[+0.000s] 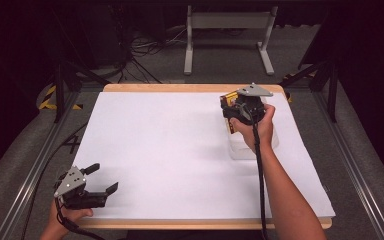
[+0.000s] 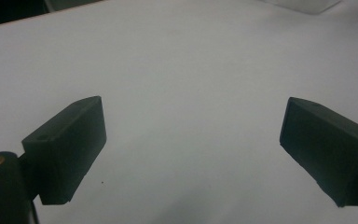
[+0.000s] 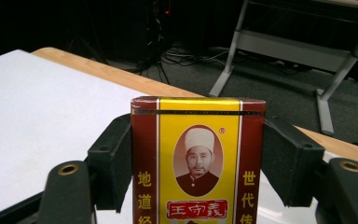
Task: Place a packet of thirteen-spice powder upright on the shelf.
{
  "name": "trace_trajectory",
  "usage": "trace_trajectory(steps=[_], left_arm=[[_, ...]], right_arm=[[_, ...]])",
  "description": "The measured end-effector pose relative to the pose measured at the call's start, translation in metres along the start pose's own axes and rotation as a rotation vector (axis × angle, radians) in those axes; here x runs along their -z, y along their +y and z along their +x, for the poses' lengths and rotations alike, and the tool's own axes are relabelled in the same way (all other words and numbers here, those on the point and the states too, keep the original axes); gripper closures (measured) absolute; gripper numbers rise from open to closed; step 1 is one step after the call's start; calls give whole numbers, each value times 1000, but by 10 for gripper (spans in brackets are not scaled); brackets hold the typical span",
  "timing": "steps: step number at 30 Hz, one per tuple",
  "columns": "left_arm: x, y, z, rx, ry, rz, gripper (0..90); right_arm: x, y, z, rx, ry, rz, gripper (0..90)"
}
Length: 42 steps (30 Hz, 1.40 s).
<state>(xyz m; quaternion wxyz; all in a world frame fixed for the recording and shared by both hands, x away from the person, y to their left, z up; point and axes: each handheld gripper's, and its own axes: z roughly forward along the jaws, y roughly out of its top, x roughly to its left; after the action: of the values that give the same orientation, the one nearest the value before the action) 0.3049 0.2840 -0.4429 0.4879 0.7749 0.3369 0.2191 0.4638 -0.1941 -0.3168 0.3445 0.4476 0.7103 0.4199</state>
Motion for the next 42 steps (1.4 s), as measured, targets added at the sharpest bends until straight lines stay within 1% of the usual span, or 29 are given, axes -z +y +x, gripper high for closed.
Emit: trace_trajectory(steps=[2,3,5,8,10,11,13,16,20,21,23,28,30,32,34,36,37,42], left_arm=[[0,0,0,0,0,0,77],[0,0,0,0,0,0,77],[0,0,0,-1,0,-2,77],[1,1,0,1,0,-3,77],[0,1,0,2,0,-3,77],[0,1,0,0,0,-1,77],[0,1,0,-2,-1,-1,77],[0,1,0,2,1,-3,77],[1,1,0,2,2,-5,77],[1,0,0,6,2,-5,77],[2,0,0,2,1,-2,77],[1,1,0,-1,2,-3,77],[1,1,0,4,2,-6,77],[1,1,0,1,-1,-8,77],[2,1,0,1,1,-10,77],[2,1,1,2,2,-8,77],[2,1,1,2,1,-9,77],[3,1,0,2,2,-10,77]], right_arm=[[-4,-2,-7,-21,-8,8,329],[-4,-2,-7,-21,-8,8,329],[-8,-5,-12,-32,-20,16,329],[-14,-10,-20,-63,-39,28,328],[-15,-11,-22,-70,-42,22,329],[-15,-12,-25,-82,-43,20,329],[-16,-12,-28,-94,-57,9,328],[-18,-13,-31,-93,-76,9,328],[-25,-16,-35,-112,-100,24,327],[-27,-18,-35,-115,-106,30,327],[-29,-19,-37,-114,-117,28,326],[-29,-20,-37,-116,-127,31,325],[-30,-20,-38,-114,-131,28,325],[-32,-20,-40,-119,-145,29,325],[-36,-21,-42,-118,-144,47,325],[-38,-20,-43,-109,-154,50,325],[-39,-20,-43,-109,-150,53,325],[-37,-22,-45,-127,-148,78,323]])
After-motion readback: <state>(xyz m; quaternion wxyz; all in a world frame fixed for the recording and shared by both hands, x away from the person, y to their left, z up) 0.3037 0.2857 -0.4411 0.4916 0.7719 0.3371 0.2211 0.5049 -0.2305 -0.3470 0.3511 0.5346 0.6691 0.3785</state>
